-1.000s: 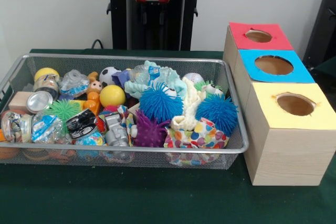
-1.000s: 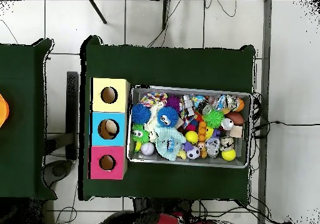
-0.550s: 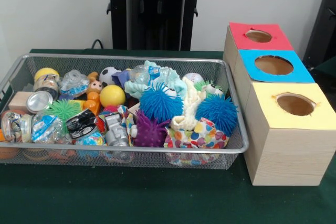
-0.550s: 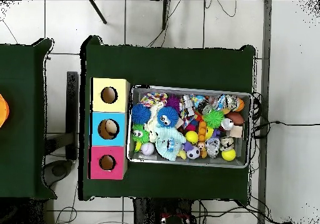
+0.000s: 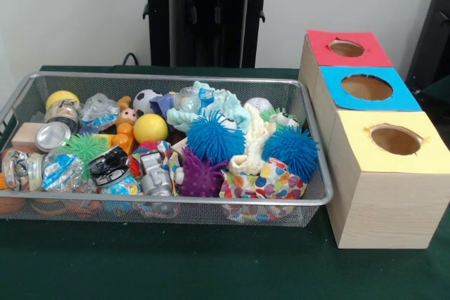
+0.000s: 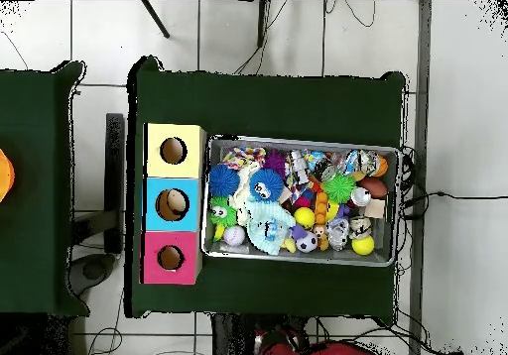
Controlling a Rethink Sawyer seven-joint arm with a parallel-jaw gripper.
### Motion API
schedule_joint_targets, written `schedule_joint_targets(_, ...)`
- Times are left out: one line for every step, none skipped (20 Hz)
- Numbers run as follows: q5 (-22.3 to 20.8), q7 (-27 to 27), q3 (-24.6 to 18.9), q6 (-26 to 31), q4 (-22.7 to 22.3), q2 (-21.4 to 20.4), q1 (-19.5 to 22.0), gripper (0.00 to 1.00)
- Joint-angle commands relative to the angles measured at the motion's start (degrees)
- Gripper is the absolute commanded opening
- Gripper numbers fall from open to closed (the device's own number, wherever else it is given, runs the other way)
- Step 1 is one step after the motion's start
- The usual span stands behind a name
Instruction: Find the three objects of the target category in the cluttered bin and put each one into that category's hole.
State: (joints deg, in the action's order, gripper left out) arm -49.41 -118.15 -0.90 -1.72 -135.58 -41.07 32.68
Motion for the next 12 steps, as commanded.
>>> schedule_joint_targets(-0.42,-0.05,-8.87,2.39,11.42,4.77,0.06,1.00)
schedule_joint_targets(-0.31,-0.43,-8.30,2.29,11.64,4.92,-0.55,1.00)
schedule_joint_targets(-0.21,-0.81,-7.73,2.19,11.85,5.07,-1.16,1.00)
schedule_joint_targets(-0.10,-1.18,-7.16,2.09,12.06,5.22,-1.77,1.00)
schedule_joint_targets(0.00,-2.48,-5.16,0.55,13.25,6.94,-3.80,1.00)
schedule_joint_targets(-0.30,-2.80,-4.33,-0.49,13.87,7.83,-4.51,1.00)
schedule_joint_targets(-0.23,-3.46,-3.19,-1.78,14.88,9.47,-5.41,1.00)
schedule_joint_targets(-0.55,-3.55,-2.51,-2.66,15.57,10.40,-5.87,1.00)
schedule_joint_targets(-0.50,-3.99,-1.18,-4.11,16.90,11.84,-6.99,1.00)
schedule_joint_targets(-0.58,-3.86,-1.36,-4.07,17.22,12.11,-6.79,1.00)
schedule_joint_targets(-0.66,-3.72,-1.55,-4.03,17.54,12.37,-6.59,1.00)
schedule_joint_targets(-0.74,-3.58,-1.73,-3.99,17.86,12.63,-6.39,1.00)
